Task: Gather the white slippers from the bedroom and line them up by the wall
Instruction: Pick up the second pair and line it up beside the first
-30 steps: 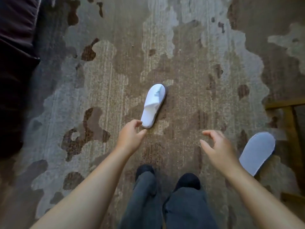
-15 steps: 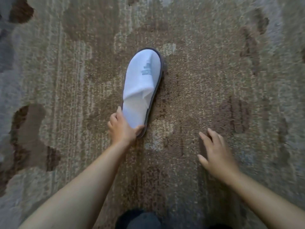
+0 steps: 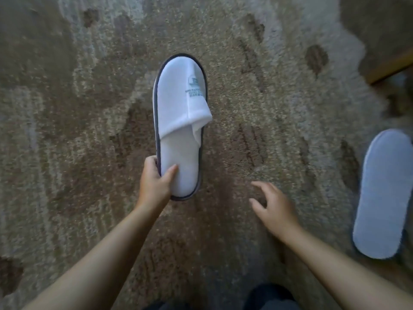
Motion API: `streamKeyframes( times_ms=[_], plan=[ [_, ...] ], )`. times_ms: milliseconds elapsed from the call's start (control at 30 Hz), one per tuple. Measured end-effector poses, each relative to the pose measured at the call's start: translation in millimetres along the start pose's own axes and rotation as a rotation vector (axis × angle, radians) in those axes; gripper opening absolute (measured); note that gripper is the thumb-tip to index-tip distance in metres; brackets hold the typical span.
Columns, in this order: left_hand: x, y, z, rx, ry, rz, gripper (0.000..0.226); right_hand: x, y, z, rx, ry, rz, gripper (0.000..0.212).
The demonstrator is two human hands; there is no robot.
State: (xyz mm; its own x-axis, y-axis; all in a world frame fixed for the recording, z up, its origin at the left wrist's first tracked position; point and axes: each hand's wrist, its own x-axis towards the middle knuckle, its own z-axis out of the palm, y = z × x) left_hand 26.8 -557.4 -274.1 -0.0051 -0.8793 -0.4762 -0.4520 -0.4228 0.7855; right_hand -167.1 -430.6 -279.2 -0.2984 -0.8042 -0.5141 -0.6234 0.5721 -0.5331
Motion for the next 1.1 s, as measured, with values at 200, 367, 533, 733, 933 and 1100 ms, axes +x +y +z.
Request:
streamKeyframes(
  times_ms=[200, 367, 533, 733, 933, 1100],
  plan=[
    [-39.2, 32.7, 114.6, 0.134, -0.402, 0.172, 0.017, -42.6, 93.6, -59.8, 0.079, 0.398, 0.403, 0.047],
    [-59.8, 36.2, 181.7, 0.276, -0.557, 0.238, 0.029, -55.6, 157.9, -77.8, 0.104, 0.562, 0.746, 0.084],
    [-69.5, 35.2, 194.4, 0.396, -0.586, 0.277, 0.023, -53.9, 176.2, -62.3, 0.232, 0.463, 0.813, 0.109],
    [-68.1, 45.8, 179.2, 0.373, -0.536, 0.275, 0.019, -55.7, 163.6, -66.3, 0.217, 0.606, 0.788, 0.100],
    [-117.7, 116.9, 105.1, 0.316, -0.414, 0.231, 0.018, -107.1, 72.0, -124.2, 0.314, 0.606, 0.631, 0.081],
    [-198.5, 229.5, 6.0, 0.291, -0.322, 0.198, 0.017, -203.6, -49.2, -216.8, 0.420, 0.563, 0.513, 0.072]
  ],
)
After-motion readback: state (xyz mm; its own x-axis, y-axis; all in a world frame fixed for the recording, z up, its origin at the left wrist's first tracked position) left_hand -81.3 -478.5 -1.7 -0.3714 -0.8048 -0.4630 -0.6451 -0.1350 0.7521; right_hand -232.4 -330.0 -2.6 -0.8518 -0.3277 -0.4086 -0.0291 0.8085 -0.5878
